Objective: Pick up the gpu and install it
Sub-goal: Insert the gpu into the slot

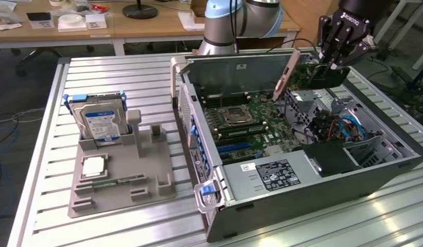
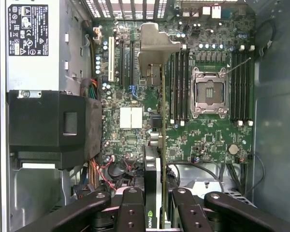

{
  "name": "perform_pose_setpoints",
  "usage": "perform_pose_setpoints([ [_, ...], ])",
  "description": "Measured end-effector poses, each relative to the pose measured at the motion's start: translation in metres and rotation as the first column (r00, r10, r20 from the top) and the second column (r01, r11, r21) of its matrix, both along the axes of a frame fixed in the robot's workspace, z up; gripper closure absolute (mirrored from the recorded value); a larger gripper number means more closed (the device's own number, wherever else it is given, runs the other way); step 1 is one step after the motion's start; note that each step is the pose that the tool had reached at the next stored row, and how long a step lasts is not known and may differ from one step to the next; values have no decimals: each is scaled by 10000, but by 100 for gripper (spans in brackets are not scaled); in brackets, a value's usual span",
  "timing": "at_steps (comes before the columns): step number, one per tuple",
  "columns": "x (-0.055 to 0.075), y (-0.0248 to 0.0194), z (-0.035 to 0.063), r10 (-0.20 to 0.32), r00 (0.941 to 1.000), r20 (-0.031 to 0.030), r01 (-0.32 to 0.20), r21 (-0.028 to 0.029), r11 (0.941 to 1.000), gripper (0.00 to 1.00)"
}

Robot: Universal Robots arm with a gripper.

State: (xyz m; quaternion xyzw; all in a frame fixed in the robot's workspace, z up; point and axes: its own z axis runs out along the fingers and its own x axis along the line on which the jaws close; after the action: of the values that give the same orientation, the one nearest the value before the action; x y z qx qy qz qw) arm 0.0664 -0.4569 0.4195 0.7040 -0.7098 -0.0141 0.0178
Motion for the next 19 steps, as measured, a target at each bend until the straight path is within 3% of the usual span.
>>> perform_pose_setpoints([
  [11,-19,13,-6,3,10000,14,-3,61,10000,73],
  [19,-114,18,-59,82,9999,84,-83,73,9999,73],
])
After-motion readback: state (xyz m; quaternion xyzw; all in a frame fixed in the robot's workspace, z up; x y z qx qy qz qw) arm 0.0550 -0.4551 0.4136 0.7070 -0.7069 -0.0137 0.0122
